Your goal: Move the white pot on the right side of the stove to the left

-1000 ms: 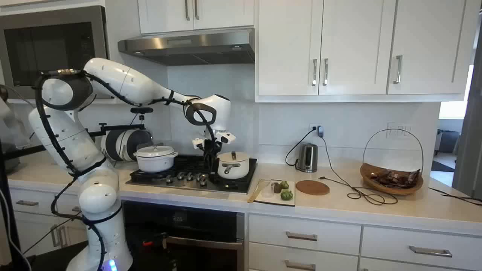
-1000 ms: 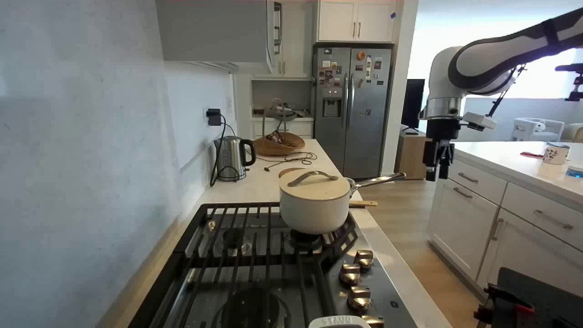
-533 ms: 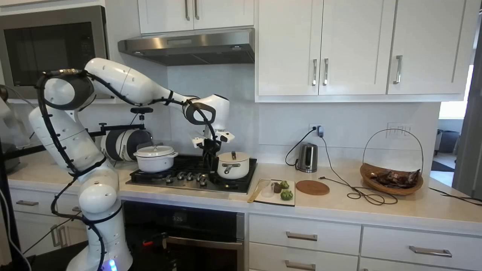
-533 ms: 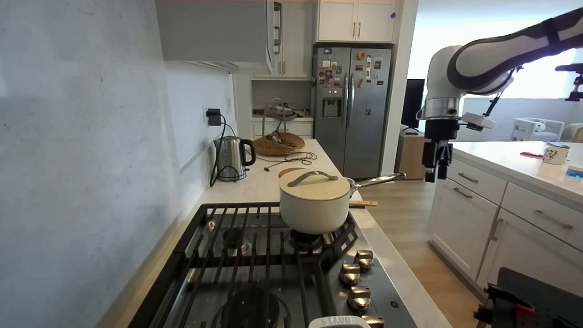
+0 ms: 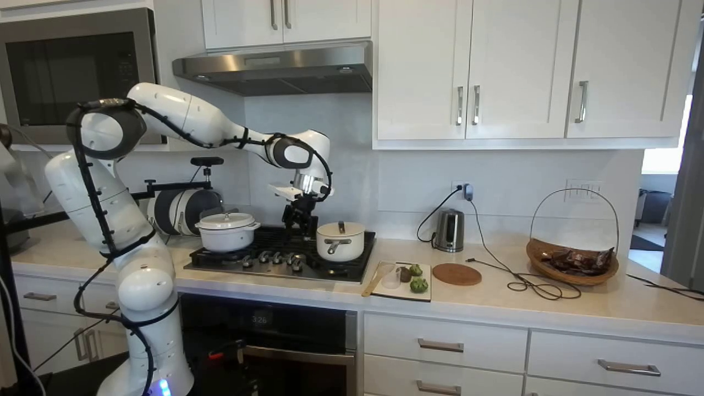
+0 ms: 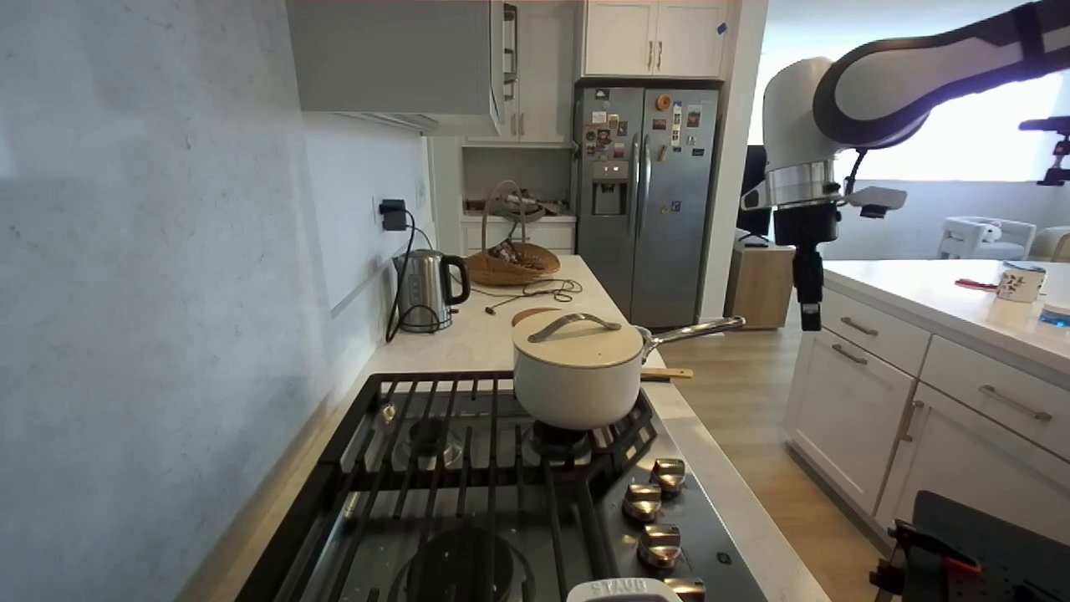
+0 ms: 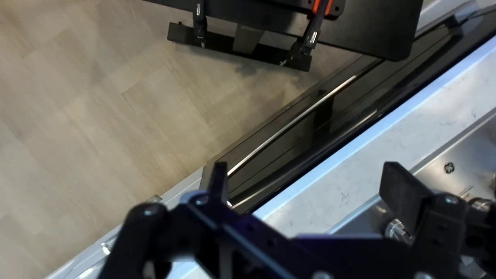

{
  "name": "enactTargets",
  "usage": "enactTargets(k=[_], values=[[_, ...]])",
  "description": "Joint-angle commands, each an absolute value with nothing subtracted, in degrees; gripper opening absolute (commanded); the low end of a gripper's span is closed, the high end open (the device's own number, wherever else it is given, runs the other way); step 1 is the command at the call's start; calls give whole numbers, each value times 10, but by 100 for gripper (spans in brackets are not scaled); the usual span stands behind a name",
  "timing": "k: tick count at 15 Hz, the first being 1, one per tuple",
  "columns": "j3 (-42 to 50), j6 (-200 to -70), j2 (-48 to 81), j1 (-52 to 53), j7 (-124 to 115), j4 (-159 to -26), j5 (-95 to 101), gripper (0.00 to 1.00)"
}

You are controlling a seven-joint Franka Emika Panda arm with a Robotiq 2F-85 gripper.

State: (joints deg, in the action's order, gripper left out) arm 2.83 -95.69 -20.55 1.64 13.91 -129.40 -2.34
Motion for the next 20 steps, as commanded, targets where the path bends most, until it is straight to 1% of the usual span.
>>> enactTargets(k=[1,7,15,17,20], values=[[34,-895,-158,29,237,-1224,-7,100],[13,-927,-95,45,374,-1179,63,100],[-21,-1108,-15,53,419,-1137,99,100],[-20,-1122,6,48,426,-1124,94,100],[-19,-1101,35,40,467,-1100,92,100]])
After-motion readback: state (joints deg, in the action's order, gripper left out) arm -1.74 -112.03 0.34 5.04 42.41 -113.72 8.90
